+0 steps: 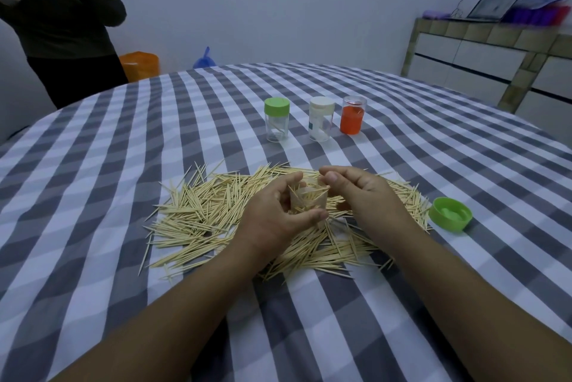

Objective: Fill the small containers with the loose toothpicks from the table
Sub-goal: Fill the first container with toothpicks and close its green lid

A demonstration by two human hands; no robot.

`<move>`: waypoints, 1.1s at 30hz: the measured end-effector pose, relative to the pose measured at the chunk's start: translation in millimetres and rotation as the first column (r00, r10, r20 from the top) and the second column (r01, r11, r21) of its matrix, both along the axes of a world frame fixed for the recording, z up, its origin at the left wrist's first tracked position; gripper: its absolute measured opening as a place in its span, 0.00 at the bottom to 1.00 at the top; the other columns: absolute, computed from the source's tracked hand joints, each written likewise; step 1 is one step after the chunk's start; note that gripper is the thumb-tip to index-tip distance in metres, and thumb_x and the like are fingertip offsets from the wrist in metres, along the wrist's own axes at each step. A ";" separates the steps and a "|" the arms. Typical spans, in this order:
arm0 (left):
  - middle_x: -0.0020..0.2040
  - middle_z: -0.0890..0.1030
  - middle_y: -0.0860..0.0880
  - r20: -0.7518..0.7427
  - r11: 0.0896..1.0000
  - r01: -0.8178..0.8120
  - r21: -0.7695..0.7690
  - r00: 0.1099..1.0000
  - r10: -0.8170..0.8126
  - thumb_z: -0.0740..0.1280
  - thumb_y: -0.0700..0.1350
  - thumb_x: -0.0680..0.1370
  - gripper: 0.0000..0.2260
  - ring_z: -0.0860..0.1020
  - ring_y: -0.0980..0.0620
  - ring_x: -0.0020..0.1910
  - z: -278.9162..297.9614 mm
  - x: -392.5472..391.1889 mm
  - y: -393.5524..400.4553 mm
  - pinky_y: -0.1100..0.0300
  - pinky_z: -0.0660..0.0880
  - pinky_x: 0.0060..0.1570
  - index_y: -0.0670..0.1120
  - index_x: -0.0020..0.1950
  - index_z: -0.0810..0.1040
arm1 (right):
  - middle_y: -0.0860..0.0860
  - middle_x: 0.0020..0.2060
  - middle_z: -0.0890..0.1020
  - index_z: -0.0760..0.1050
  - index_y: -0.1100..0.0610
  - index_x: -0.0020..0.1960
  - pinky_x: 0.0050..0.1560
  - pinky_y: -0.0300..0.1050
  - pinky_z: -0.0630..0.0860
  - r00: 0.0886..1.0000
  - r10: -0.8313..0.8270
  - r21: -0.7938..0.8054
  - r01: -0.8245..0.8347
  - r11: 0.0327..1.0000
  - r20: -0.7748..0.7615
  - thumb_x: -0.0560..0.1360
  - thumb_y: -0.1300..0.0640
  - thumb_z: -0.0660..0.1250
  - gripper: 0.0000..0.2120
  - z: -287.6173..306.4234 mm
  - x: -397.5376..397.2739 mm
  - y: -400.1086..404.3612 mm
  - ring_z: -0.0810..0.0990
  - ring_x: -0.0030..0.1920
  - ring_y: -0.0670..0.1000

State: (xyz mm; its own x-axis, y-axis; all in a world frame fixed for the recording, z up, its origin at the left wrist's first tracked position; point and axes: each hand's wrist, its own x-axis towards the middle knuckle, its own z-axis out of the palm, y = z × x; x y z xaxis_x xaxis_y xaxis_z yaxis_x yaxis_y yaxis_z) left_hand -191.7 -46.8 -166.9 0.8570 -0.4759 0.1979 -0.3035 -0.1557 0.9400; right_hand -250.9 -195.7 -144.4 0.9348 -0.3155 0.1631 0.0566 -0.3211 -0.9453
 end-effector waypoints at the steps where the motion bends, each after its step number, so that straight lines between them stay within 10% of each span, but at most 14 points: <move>1: 0.56 0.79 0.53 -0.001 1.000 0.000 0.000 1.000 0.000 0.79 0.44 0.64 0.35 0.81 0.57 0.53 -0.1 0.0 -0.1 0.61 0.77 0.56 0.46 0.69 0.71 | 0.46 0.48 0.83 0.78 0.48 0.57 0.46 0.37 0.76 1.000 -0.003 0.007 0.003 1.000 -0.009 0.78 0.53 0.63 0.09 0.9 -0.4 -0.6 0.81 0.47 0.42; 5: 0.55 0.79 0.53 -0.004 1.000 0.002 0.010 1.000 -0.002 0.79 0.45 0.63 0.36 0.81 0.58 0.52 0.7 0.2 -0.1 0.63 0.77 0.55 0.47 0.69 0.71 | 0.46 0.49 0.83 0.78 0.48 0.55 0.45 0.42 0.74 0.997 -0.056 0.017 0.056 0.998 -0.051 0.79 0.60 0.60 0.11 4.1 -0.7 -9.0 0.80 0.49 0.48; 7: 0.56 0.80 0.52 -0.009 1.000 0.005 0.005 1.000 -0.005 0.77 0.50 0.60 0.39 0.81 0.57 0.52 1.7 0.2 0.5 0.60 0.77 0.56 0.46 0.69 0.71 | 0.46 0.57 0.80 0.76 0.49 0.62 0.49 0.44 0.75 0.987 -0.079 -0.259 0.040 0.965 -0.140 0.79 0.63 0.59 0.16 1.8 0.1 -17.6 0.80 0.54 0.50; 12: 0.58 0.80 0.50 -0.018 1.000 0.011 0.008 1.000 -0.011 0.76 0.52 0.57 0.41 0.81 0.57 0.52 3.2 0.9 2.2 0.61 0.78 0.55 0.46 0.69 0.71 | 0.51 0.73 0.65 0.57 0.47 0.76 0.72 0.55 0.55 0.895 -0.159 -0.759 -0.247 0.602 -0.417 0.78 0.60 0.57 0.28 -10.5 5.7 -28.3 0.58 0.74 0.53; 26: 0.60 0.79 0.49 -0.014 0.999 0.023 0.032 1.000 -0.023 0.76 0.52 0.58 0.41 0.81 0.54 0.55 4.6 0.6 4.0 0.57 0.78 0.57 0.46 0.69 0.70 | 0.52 0.49 0.78 0.78 0.54 0.54 0.51 0.47 0.66 0.951 -0.261 -0.979 -0.129 0.157 -0.167 0.78 0.57 0.59 0.10 -16.5 8.4 -21.6 0.75 0.53 0.55; 29: 0.60 0.79 0.49 -0.011 0.999 0.026 0.037 1.000 -0.026 0.76 0.53 0.58 0.41 0.81 0.54 0.55 3.9 1.2 4.1 0.56 0.78 0.57 0.46 0.70 0.70 | 0.52 0.45 0.80 0.78 0.55 0.50 0.43 0.44 0.65 0.945 -0.302 -0.975 -0.060 0.214 -0.125 0.76 0.60 0.60 0.08 -14.5 10.3 -23.0 0.76 0.47 0.55; 33: 0.60 0.79 0.49 -0.023 0.999 0.023 0.025 0.999 -0.023 0.76 0.53 0.57 0.41 0.81 0.54 0.55 3.0 1.3 4.3 0.54 0.78 0.57 0.46 0.69 0.71 | 0.53 0.39 0.80 0.79 0.56 0.49 0.37 0.44 0.69 0.944 -0.303 -0.704 0.129 0.698 -0.128 0.79 0.57 0.61 0.08 -5.4 4.5 -26.1 0.77 0.40 0.54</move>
State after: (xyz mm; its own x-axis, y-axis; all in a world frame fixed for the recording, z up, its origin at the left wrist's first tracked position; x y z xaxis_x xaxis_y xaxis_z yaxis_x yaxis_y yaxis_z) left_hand -190.3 -42.6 -163.9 0.8499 -0.5000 0.1661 -0.2859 -0.1728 0.9426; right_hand -246.3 -221.8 -149.8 0.8915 -0.3980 0.2163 -0.2745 -0.8545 -0.4410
